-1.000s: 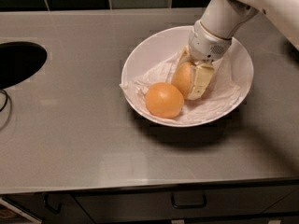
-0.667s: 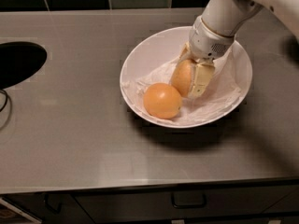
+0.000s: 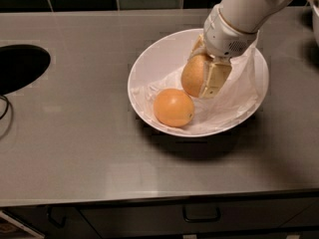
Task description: Pick orange from white bowl
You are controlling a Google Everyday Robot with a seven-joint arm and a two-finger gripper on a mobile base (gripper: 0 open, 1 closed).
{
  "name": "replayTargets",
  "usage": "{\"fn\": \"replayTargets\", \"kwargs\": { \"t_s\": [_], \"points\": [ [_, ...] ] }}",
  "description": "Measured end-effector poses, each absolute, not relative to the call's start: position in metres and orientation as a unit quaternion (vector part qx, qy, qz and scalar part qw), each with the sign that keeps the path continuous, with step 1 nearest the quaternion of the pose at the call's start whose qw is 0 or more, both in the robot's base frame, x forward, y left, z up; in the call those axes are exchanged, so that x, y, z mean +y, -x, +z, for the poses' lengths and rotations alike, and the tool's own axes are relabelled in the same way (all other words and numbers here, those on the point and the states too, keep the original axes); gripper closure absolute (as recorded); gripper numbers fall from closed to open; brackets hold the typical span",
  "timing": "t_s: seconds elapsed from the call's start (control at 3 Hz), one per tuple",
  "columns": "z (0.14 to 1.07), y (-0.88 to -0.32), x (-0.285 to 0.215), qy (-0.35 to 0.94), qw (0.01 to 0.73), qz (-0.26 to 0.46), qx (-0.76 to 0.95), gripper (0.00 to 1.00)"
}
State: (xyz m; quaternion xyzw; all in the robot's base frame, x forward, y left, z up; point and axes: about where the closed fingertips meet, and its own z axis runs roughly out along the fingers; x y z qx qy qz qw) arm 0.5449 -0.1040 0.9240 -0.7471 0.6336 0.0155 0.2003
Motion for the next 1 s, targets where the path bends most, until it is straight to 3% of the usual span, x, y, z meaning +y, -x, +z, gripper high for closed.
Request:
{"fn": "replayTargets", "kwargs": {
  "t_s": [1.0],
  "points": [
    [0.9448,-0.5371,-0.1102,0.738,0.253,-0.008,0.625,1.00]
  ]
}}
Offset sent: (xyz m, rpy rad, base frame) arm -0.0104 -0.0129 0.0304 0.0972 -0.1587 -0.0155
